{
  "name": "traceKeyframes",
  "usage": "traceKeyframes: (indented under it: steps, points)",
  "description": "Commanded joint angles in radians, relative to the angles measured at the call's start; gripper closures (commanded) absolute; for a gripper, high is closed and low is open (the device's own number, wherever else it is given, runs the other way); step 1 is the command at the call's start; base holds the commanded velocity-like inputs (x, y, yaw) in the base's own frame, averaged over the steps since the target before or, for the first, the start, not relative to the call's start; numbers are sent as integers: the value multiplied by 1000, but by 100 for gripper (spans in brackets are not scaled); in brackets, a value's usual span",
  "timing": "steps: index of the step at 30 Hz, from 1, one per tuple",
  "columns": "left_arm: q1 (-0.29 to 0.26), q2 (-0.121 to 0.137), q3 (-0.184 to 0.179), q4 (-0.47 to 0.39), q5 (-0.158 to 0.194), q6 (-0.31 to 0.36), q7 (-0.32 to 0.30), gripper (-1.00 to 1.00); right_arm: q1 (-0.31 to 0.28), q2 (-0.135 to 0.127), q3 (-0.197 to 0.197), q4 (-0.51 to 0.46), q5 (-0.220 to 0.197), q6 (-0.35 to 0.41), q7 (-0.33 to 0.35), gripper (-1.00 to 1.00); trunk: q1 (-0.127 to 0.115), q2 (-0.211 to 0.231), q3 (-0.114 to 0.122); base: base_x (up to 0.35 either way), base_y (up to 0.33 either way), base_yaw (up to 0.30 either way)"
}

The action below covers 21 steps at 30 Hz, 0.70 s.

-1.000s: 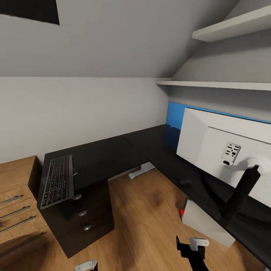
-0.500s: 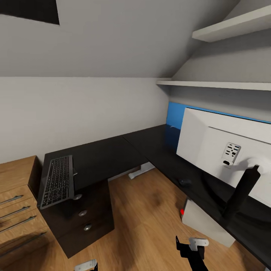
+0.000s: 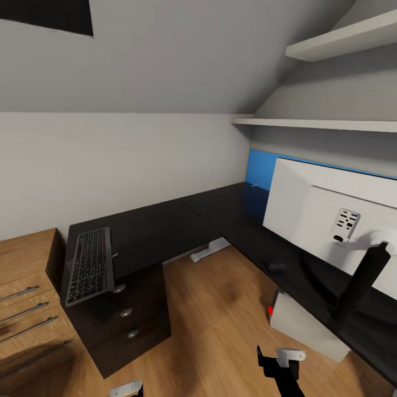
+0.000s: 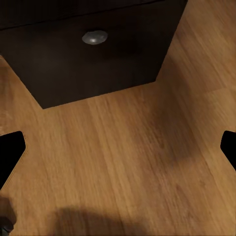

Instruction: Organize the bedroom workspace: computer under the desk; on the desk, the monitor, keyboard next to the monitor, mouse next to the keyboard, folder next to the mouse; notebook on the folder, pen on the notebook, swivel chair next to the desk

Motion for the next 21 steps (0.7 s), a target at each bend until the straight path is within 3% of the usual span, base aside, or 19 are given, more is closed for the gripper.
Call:
traceKeyframes:
  steps: [1,8,21]
  points:
    - [-1,1,-8,1,9,-4,8,-100,-1,0,-5,1,4,-3,-1,-100,0,-1,-1,0,244,0]
    - [-1,1,-8,1,9,-4,8,-100,-1,0,-5,1,4,-3,-1,-100,0,-1,-1,0,177,0]
    - [-1,0,-10,1,9,-4,8,-100,-1,-2,-7,1,3,-4,-1,-100,0,-1,-1,0,21,0]
